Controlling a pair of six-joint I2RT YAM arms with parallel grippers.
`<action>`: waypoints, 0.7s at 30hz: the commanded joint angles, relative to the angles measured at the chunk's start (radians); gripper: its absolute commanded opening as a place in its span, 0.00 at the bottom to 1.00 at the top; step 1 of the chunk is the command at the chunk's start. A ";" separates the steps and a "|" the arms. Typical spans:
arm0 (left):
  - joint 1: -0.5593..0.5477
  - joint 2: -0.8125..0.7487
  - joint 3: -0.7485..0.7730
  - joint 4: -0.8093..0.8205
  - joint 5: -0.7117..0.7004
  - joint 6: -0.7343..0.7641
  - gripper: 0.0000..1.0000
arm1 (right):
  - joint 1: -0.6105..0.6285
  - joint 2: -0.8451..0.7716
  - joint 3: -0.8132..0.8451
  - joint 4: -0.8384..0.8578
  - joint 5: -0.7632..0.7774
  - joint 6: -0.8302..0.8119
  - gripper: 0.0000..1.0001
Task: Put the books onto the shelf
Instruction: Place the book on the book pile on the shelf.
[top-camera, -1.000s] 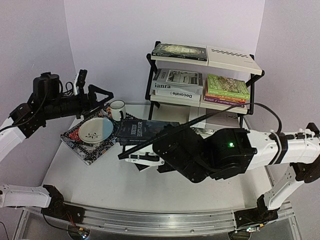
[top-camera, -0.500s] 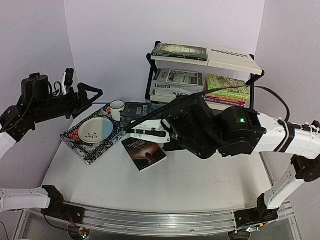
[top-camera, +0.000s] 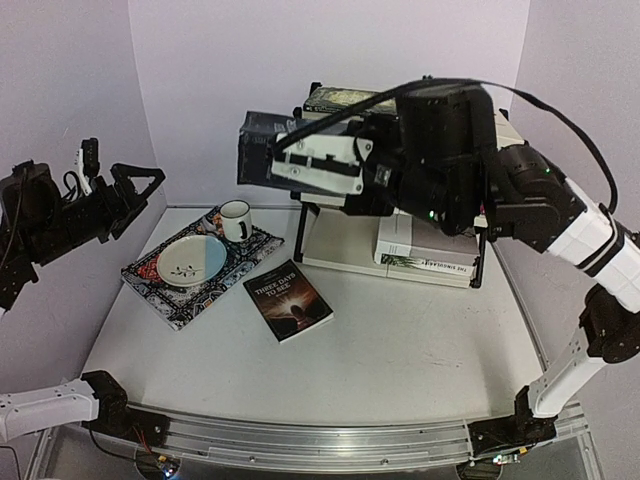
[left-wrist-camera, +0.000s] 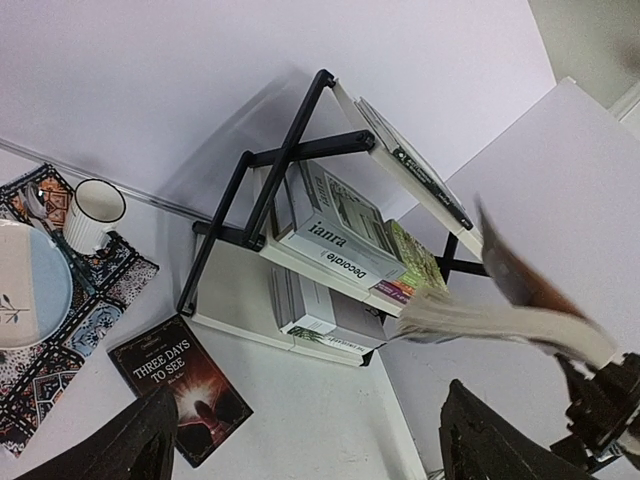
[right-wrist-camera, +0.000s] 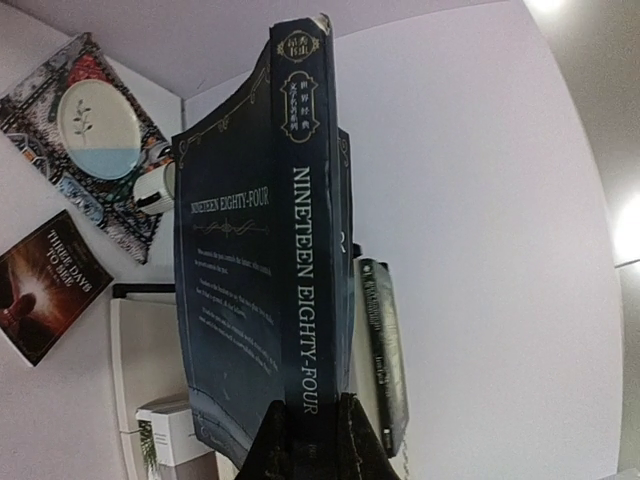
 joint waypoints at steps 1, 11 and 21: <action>0.001 0.036 -0.010 0.013 -0.017 -0.010 0.92 | -0.052 0.051 0.184 0.230 0.057 -0.177 0.00; 0.001 0.080 -0.012 0.021 0.016 -0.020 0.92 | -0.229 0.166 0.393 0.452 -0.016 -0.327 0.00; 0.001 0.097 0.049 0.024 0.008 0.028 0.92 | -0.424 0.200 0.404 0.534 -0.080 -0.352 0.00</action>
